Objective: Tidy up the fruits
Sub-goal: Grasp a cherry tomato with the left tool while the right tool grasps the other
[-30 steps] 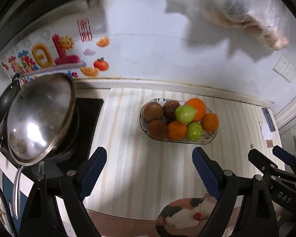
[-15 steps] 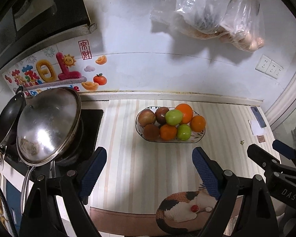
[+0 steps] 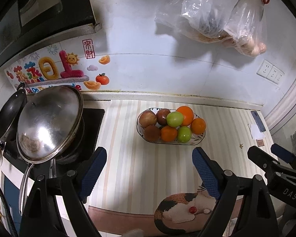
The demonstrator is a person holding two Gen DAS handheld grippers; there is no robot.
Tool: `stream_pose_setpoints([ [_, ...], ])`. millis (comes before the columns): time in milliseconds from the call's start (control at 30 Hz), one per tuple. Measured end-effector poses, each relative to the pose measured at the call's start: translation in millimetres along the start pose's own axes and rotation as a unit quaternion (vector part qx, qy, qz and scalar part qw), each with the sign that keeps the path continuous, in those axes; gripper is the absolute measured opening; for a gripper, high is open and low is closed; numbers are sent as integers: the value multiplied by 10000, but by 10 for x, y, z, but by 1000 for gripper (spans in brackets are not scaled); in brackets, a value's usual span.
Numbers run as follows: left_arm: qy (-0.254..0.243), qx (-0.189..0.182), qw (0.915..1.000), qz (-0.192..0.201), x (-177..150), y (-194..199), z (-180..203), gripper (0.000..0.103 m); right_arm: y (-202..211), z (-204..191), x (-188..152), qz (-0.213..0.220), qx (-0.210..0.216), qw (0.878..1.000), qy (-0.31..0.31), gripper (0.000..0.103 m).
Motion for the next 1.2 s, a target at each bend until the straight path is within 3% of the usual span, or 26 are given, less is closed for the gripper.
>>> stream_pose_setpoints([
  [133, -16, 56, 9998, -201, -43, -194, 19, 100, -182, 155, -26, -244, 81, 9995, -191, 94],
  [267, -97, -1, 9987, -506, -146, -466, 113, 100, -477, 425, -143, -679, 131, 9965, -462, 94],
  [467, -549, -92, 9882, -1426, -480, -1129, 436, 100, -1189, 964, -621, -1583, -126, 9838, -838, 90],
  [633, -950, -304, 9666, -2361, -889, -1665, 720, 100, -1702, 1262, -1031, -2136, -12, 9704, -1125, 59],
  [733, -1007, -550, 9476, -2980, -1200, -1919, 857, 100, -1922, 1378, -1218, -2324, -21, 9643, -1269, 58],
  [900, -1083, -852, 9238, -3571, -1599, -2092, 1042, 95, -2113, 1519, -1404, -2533, -32, 9569, -1423, 58],
  [1000, -1056, -962, 9148, -3779, -1751, -2163, 1108, 93, -2148, 1548, -1470, -2602, -19, 9547, -1447, 58],
  [1133, -1037, -1032, 9074, -3939, -1907, -2231, 1196, 71, -2183, 1571, -1497, -2629, -17, 9549, -1380, 58],
  [1200, -1033, -1039, 9054, -3986, -1968, -2259, 1238, 65, -2188, 1573, -1486, -2631, -9, 9553, -1345, 58],
])
Point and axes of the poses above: each gripper's, at about its wrist camera, not at the fingertips, and y roughly against the way its jaws point, z to its right, x to its top, the point moved 2 cm from there along -y, roughly the way its jaws point, and after that the axes turned 7 degrees about -x, right-handed, at the moved point
